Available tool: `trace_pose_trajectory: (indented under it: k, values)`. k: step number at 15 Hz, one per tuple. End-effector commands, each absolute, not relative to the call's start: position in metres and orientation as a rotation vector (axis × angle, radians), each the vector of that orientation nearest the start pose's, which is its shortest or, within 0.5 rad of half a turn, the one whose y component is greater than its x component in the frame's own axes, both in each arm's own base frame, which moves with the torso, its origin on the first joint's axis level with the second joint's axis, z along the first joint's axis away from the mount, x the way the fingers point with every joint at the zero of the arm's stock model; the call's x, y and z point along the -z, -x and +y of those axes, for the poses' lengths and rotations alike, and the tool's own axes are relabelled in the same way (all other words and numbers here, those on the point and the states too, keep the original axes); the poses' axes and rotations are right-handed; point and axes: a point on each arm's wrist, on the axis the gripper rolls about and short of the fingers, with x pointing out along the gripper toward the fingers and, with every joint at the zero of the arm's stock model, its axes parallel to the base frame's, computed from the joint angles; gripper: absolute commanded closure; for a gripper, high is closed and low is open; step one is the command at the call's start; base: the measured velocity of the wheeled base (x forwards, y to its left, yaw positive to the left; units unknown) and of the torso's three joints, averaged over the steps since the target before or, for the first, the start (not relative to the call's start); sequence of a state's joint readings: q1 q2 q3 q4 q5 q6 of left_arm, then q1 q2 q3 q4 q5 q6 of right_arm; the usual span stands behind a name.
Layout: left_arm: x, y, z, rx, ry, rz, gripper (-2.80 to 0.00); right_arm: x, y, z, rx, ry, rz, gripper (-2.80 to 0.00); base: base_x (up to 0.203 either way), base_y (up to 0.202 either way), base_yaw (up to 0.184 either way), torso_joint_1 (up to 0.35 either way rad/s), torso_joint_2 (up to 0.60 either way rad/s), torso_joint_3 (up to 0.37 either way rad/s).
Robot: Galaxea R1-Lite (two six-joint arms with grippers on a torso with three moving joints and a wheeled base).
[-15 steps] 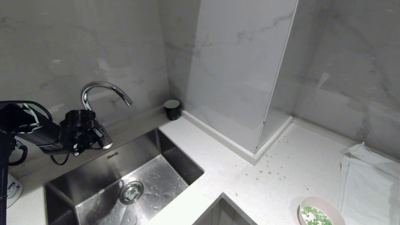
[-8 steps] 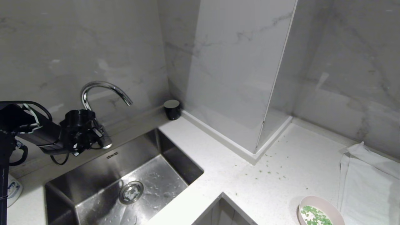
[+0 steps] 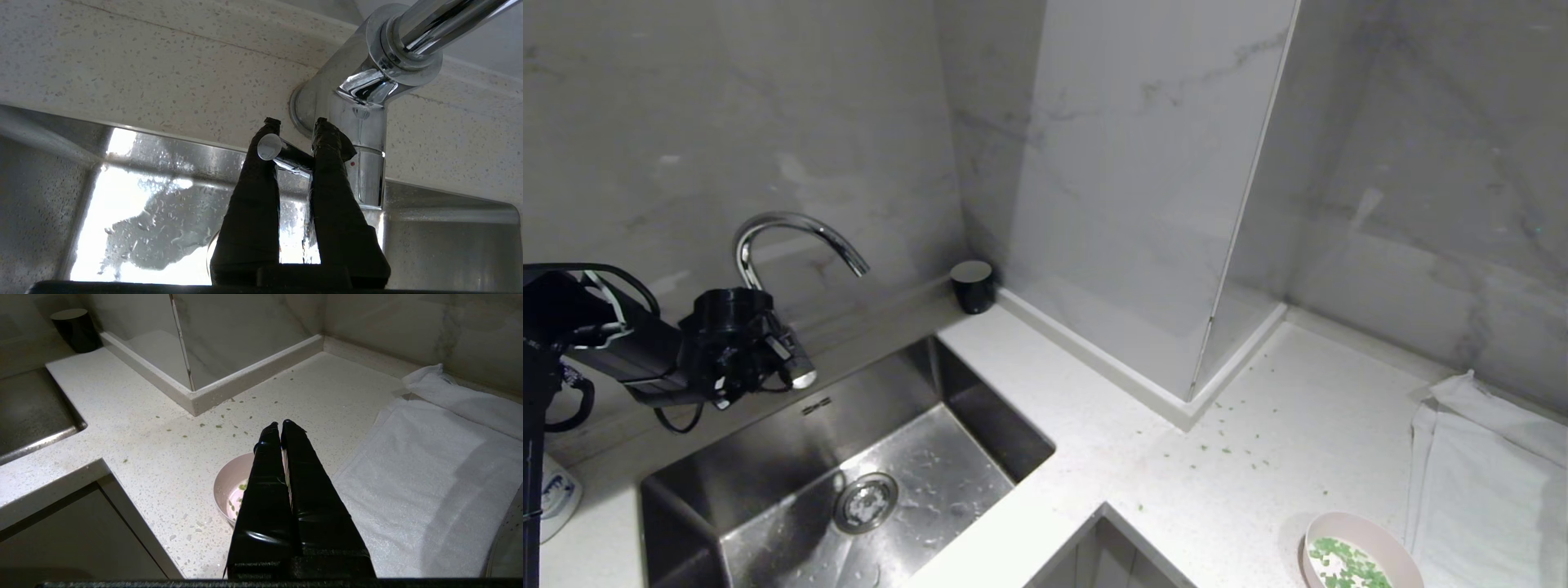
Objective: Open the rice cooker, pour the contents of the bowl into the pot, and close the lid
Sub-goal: Turn on the tap
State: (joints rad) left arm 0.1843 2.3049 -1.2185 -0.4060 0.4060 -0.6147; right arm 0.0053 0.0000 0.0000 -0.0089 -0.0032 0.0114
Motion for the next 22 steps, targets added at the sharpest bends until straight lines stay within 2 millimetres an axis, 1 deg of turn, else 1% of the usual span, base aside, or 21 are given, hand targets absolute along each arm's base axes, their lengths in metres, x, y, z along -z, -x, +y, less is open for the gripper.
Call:
trace_pose_trajectory:
  k: [1,5,8,13,22]
  values:
    - [-0.0411,-0.4176,0.0855,-0.757,0.498,0.486,0.0,-0.076,0.0227,-0.0002,-0.003,-0.011,-0.008,0.0,0.0,0.0,0.0,0.0,0.0,0.0]
    - [-0.0407,-0.4169,0.0847,-0.757,0.497,0.49,0.0,-0.076,0.0227,-0.0002,-0.002,-0.011,-0.008,0.0,0.0,0.0,0.0,0.0,0.0,0.0]
    - [-0.0402,-0.4115,0.0791,-0.745,0.491,0.509,0.0,-0.076,0.0227,-0.0002,-0.003,-0.012,-0.008,0.0,0.0,0.0,0.0,0.0,0.0,0.0]
    - [-0.0384,-0.4133,0.0814,-0.75,0.494,0.507,0.0,-0.076,0.0228,-0.0002,-0.003,-0.011,-0.009,0.0,0.0,0.0,0.0,0.0,0.0,0.0]
    - [-0.0389,-0.4095,0.0774,-0.744,0.489,0.521,0.0,-0.076,0.0227,-0.0002,-0.003,-0.012,-0.008,0.0,0.0,0.0,0.0,0.0,0.0,0.0]
